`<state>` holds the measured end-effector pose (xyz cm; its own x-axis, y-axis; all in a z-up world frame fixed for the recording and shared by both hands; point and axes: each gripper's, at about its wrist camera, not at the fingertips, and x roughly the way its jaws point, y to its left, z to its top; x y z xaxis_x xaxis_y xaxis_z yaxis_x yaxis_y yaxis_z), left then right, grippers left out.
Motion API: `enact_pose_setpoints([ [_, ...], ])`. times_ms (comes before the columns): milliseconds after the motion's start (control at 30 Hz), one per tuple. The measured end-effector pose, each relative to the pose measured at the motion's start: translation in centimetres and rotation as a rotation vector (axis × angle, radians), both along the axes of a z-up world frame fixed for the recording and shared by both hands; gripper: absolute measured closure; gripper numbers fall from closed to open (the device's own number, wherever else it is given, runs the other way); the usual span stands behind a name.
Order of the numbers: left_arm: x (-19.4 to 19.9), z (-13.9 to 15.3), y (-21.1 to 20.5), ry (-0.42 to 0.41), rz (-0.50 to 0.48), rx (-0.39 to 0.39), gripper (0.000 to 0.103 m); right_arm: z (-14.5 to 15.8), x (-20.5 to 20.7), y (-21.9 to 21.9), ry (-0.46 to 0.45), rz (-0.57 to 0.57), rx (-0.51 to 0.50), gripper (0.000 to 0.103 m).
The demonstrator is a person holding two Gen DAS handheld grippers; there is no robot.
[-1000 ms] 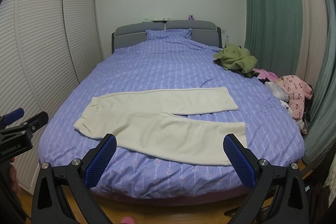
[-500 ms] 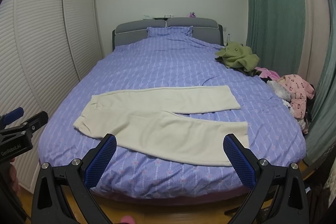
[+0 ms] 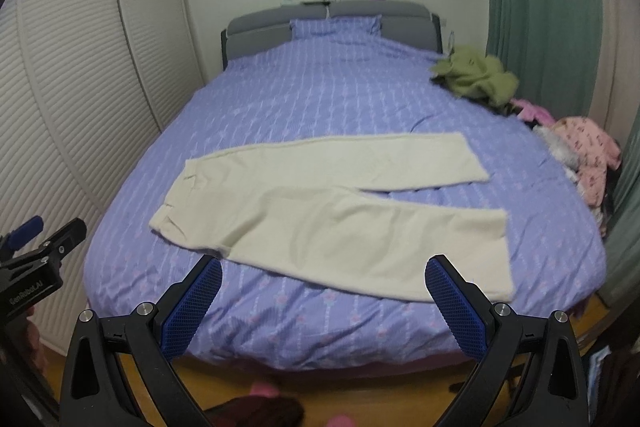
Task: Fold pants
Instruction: 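Lower both tools to the trouser legs and close both grippers on the hems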
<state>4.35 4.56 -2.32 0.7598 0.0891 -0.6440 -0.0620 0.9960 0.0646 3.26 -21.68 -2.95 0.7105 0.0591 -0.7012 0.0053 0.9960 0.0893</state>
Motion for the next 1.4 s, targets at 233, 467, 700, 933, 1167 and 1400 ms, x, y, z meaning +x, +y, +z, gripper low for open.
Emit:
enact_pose_setpoints([
  [233, 7.3, -5.2, 6.3, 0.104, 0.019, 0.038, 0.0, -5.6, 6.4, 3.8, 0.139, -0.095, 0.024, 0.0],
  [467, 14.9, -12.5, 11.9, 0.256, -0.019, 0.005, 0.0, -12.9, 11.9, 6.9, 0.277, -0.244, 0.083, 0.0],
  [700, 20.8, -21.6, 15.4, 0.388, 0.014, -0.171, 0.001, -21.1, 15.2, 8.8, 0.404, -0.357, 0.158, 0.001],
  [933, 24.7, -29.4, 16.6, 0.505, 0.089, -0.314, 0.004, -27.7, 17.6, 8.7, 0.485, -0.407, 0.219, 0.007],
  [1167, 25.8, -33.4, 15.7, 0.578, 0.088, -0.352, 0.007, -30.8, 17.3, 7.6, 0.488, -0.466, 0.271, 0.012],
  [1400, 27.6, -34.1, 15.5, 0.584, 0.09, -0.377, 0.021, -34.2, 17.9, 6.8, 0.525, -0.498, 0.377, 0.015],
])
